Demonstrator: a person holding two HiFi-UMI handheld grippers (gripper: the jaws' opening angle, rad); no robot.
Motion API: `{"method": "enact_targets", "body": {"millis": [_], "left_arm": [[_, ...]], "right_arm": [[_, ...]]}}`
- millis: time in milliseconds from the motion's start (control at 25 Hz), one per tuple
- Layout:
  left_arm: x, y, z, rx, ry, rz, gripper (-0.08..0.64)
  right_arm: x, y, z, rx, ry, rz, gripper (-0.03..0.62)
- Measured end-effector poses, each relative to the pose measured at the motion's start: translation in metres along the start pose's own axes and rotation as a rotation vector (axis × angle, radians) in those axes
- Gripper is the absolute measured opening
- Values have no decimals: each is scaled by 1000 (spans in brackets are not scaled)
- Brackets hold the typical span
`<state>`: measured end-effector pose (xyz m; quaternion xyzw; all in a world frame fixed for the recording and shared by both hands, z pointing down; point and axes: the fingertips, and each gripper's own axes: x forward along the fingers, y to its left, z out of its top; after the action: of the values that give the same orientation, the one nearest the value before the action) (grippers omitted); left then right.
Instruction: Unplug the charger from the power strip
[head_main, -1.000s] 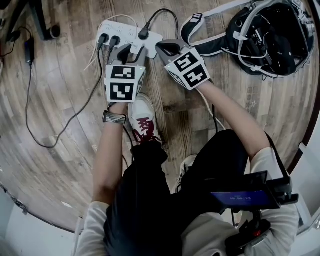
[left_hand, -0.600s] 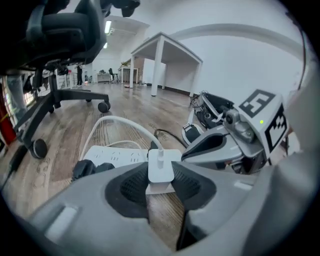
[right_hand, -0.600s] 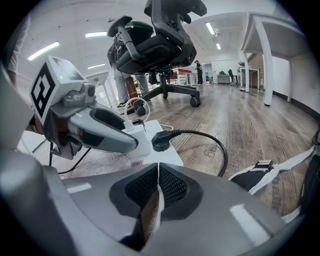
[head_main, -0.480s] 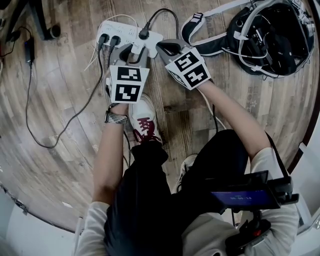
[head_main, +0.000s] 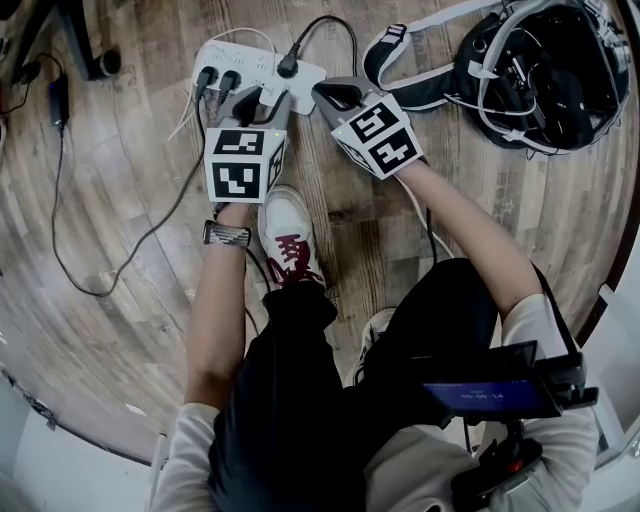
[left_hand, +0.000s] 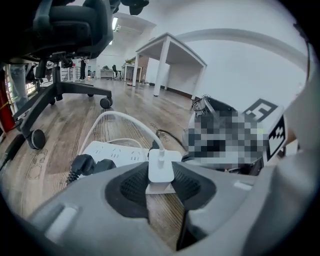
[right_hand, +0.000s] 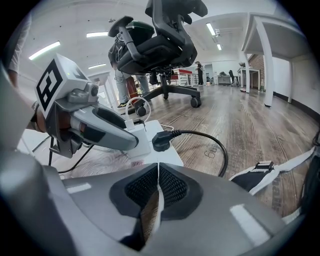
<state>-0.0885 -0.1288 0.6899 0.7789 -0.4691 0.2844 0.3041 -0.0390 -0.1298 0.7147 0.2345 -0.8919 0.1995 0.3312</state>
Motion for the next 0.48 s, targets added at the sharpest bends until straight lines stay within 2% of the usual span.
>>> {"method": "enact_targets", "body": {"millis": [160,360,480], "left_arm": [[0,0,0,26,4,8,141],[1,-4,0,177,34,54,140],[1,-4,0,197,42,58,140]], "right_arm": [[0,0,0,-1,1,-1,8],[0,1,0,-6,-1,0,8],[0,1,0,-6,1,0,8]]}}
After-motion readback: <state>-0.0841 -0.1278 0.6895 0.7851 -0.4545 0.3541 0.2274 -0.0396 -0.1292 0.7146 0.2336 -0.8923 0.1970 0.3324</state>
